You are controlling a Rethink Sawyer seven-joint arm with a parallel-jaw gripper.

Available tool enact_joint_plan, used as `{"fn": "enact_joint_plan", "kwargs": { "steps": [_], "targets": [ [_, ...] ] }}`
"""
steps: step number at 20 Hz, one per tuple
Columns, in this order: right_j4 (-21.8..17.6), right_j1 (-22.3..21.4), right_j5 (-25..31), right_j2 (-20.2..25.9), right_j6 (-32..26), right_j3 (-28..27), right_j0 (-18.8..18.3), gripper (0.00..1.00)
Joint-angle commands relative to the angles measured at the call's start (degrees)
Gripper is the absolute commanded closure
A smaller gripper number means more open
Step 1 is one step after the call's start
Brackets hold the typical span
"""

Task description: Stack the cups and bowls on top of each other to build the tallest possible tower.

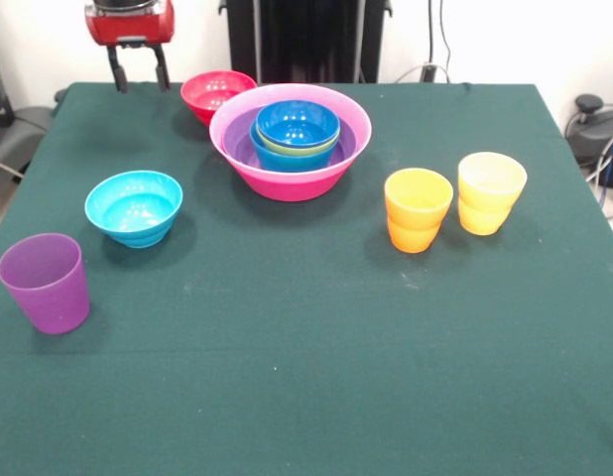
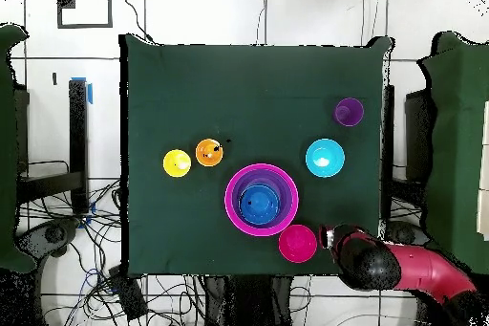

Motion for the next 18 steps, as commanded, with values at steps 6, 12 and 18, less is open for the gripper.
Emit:
{"fn": "enact_joint_plan", "kwargs": {
  "steps": [6,12,18],
  "targets": [
    [-3.1,2.2,1.2,-1.7,0.1,0.2,4.6,0.00],
    [-3.0,2.4,-0.2,-2.7,1.9,1.3,5.9,0.00],
    [-2.1,1.7,-0.4,-2.6,1.7,2.3,6.1,0.00]
  ]
}}
